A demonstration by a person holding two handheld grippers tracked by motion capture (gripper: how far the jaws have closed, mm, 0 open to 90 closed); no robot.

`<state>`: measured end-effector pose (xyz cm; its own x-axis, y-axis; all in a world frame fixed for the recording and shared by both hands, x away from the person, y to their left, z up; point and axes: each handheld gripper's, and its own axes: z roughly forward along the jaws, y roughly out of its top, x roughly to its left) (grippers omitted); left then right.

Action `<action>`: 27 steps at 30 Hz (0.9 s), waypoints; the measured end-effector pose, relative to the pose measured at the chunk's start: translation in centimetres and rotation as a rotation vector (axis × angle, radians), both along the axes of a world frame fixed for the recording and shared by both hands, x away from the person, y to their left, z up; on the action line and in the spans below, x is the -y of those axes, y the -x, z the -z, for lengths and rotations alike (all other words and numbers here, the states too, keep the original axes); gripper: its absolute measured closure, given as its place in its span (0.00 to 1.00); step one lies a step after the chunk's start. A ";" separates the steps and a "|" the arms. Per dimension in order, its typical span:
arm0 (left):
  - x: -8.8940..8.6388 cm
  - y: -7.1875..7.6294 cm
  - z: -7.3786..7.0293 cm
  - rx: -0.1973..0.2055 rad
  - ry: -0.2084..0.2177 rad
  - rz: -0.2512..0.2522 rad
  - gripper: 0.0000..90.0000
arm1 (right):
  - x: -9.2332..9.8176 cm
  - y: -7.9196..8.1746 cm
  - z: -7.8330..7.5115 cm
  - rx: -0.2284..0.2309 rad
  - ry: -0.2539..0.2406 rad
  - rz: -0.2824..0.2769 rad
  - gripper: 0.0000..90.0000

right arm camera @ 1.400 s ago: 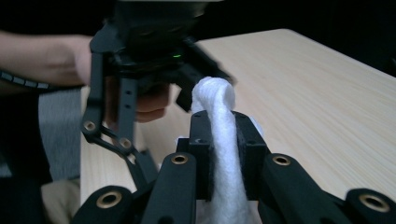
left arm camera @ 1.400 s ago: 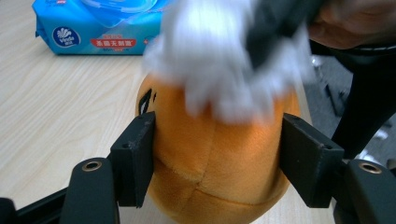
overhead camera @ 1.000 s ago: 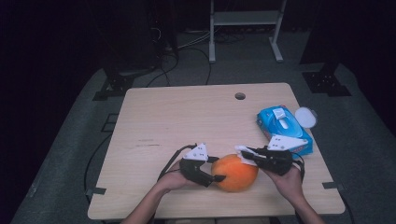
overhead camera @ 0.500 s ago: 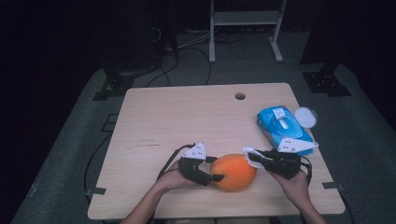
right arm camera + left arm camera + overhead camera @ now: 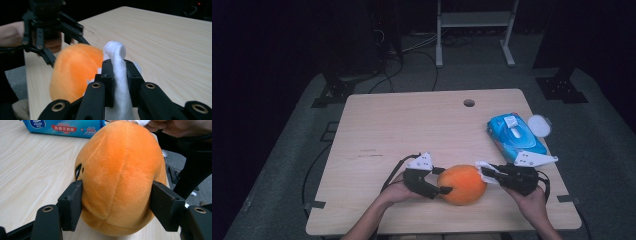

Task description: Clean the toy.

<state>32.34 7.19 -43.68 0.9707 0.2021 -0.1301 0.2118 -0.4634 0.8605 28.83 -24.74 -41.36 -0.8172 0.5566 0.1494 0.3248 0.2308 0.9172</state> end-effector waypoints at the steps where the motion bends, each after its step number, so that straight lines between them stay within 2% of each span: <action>1: 0.1 0.0 0.0 0.001 0.001 -0.003 0.35 | -0.5 0.0 -0.2 0.009 0.006 -0.014 0.88; 6: 0.3 0.1 -0.1 0.009 0.005 -0.003 0.35 | -3.8 -0.2 -1.2 0.047 0.002 -0.088 0.88; 10: 0.1 0.1 0.0 0.001 0.009 -0.012 0.35 | -6.2 -0.4 -1.7 0.088 0.056 -0.135 0.88; 12: -0.1 0.0 0.2 -0.005 0.022 -0.014 0.35 | -6.5 -0.5 -1.8 0.100 0.077 -0.137 0.88; 15: -0.1 0.0 0.2 -0.001 0.027 -0.011 0.35 | -5.5 -0.9 -1.8 0.095 0.074 -0.114 0.88; 20: -0.2 -0.2 0.4 -0.001 0.035 -0.009 0.35 | -2.3 -1.2 -0.8 0.058 0.055 -0.038 0.88; 24: -0.1 -0.3 0.4 -0.002 0.049 -0.012 0.34 | -0.2 -0.5 -0.1 0.033 0.055 0.008 0.88; 27: 0.0 -0.4 0.3 -0.001 0.047 -0.014 0.34 | 0.3 0.2 -0.1 0.032 0.058 0.019 0.88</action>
